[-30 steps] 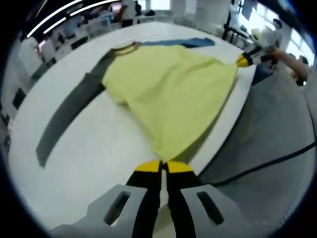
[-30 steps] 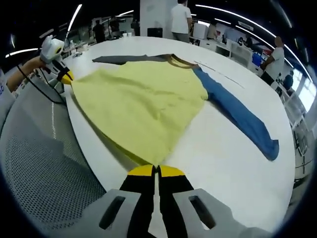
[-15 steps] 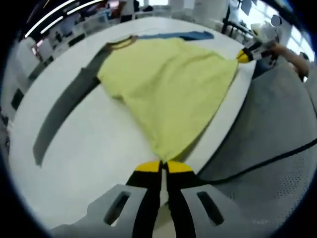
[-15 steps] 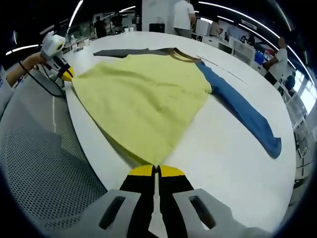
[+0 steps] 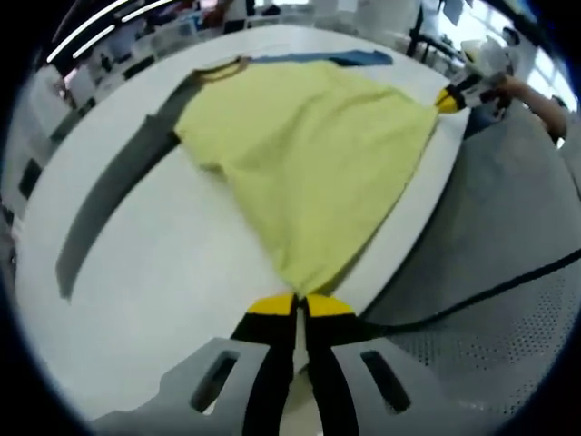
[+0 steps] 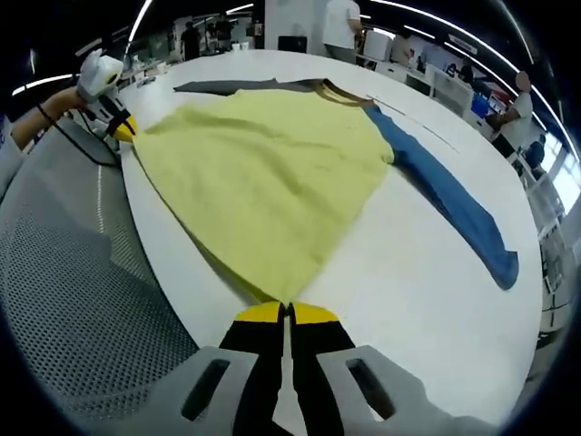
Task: Fold the garment on the visible template until the final outline fits inside the template.
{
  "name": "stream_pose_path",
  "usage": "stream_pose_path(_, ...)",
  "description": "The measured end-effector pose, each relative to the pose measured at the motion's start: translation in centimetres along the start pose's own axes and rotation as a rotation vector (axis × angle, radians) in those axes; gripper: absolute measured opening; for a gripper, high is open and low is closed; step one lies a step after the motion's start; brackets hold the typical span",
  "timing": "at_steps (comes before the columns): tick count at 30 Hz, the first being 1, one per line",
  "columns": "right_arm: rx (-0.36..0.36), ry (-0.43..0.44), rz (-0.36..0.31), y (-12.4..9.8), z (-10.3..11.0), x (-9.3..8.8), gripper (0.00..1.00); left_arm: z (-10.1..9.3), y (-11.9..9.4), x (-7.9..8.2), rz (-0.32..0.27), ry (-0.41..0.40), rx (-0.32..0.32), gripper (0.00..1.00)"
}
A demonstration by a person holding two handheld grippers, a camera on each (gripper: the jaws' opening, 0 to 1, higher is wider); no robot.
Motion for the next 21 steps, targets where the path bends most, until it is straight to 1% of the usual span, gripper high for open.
stream_pose_path(3, 0.003, 0.001, 0.005, 0.04, 0.04, -0.15, 0.02, -0.04, 0.11, -0.20, 0.008, 0.000, -0.001, 0.00)
stream_pose_path(6, 0.005, 0.001, 0.010, 0.09, 0.09, -0.26, 0.02, -0.03, 0.21, -0.62, 0.029, 0.009, 0.001, 0.00)
stream_pose_path(12, 0.008, 0.003, 0.018, 0.30, 0.11, -0.46, 0.02, 0.17, 0.19, -0.69, 0.019, -0.009, 0.002, 0.00)
stream_pose_path(17, 0.010, -0.006, 0.027, 0.45, 0.19, -0.61, 0.03, 0.07, 0.18, -0.66, 0.020, -0.008, 0.003, 0.00)
stream_pose_path(21, 0.012, 0.008, 0.024, 0.51, 0.14, -0.79, 0.02, 0.01, 0.18, -0.63, 0.022, -0.001, 0.003, 0.00)
Point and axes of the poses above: the point that each gripper's makers call its tool centre point, and the gripper's own axes: y roughly forward along the fingers, z roughly to its left, x roughly out of its top, the point moved 6 cm from there along -y, roughly backward along the fingers, and after that the axes turned 11 degrees about -z, right-handed, at the moved point
